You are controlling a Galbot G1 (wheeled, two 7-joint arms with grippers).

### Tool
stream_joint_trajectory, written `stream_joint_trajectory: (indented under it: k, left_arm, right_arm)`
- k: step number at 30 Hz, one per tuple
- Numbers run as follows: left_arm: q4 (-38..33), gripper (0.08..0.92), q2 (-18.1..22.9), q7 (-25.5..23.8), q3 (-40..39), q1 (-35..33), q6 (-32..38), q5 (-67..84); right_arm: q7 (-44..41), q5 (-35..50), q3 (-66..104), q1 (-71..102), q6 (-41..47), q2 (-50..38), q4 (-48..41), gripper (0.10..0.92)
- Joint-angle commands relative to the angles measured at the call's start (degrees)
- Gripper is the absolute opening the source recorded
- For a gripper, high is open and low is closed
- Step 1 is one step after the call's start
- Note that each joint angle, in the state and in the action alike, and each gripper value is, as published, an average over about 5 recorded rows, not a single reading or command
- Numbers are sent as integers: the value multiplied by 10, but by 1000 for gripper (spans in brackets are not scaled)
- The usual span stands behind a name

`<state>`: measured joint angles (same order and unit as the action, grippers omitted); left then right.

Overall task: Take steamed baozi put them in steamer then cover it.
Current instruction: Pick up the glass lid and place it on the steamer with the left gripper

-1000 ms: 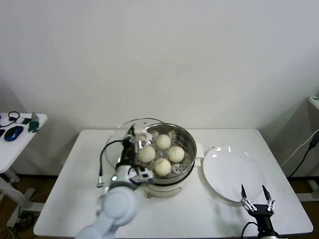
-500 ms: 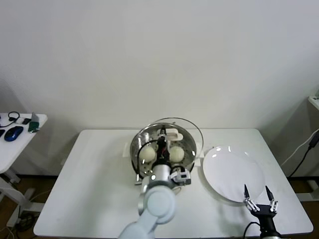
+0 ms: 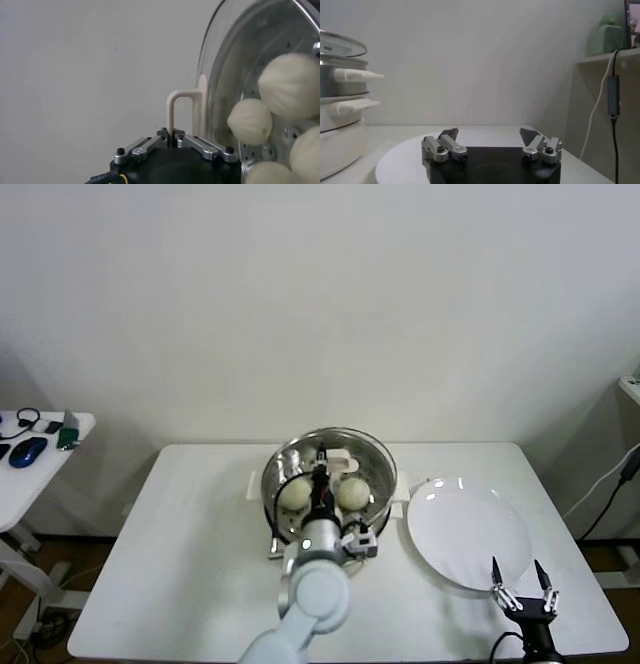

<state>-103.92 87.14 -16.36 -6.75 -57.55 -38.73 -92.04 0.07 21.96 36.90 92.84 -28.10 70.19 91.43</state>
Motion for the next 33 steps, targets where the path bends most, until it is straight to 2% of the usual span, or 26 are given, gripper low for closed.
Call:
stream_joint_trajectory:
  k: [1, 17, 33]
  left_arm:
    - [18, 143, -11, 20, 5, -3, 3, -6]
    - [46, 143, 4, 42, 8, -2, 4, -6]
    - [43, 143, 5, 46, 10, -13, 12, -14]
  right_arm:
    - [-1, 1, 1, 1, -2, 2, 1, 823]
    - [-2, 0, 1, 3, -4, 10, 1, 823]
    - [-2, -2, 0, -3, -8, 14, -7, 823]
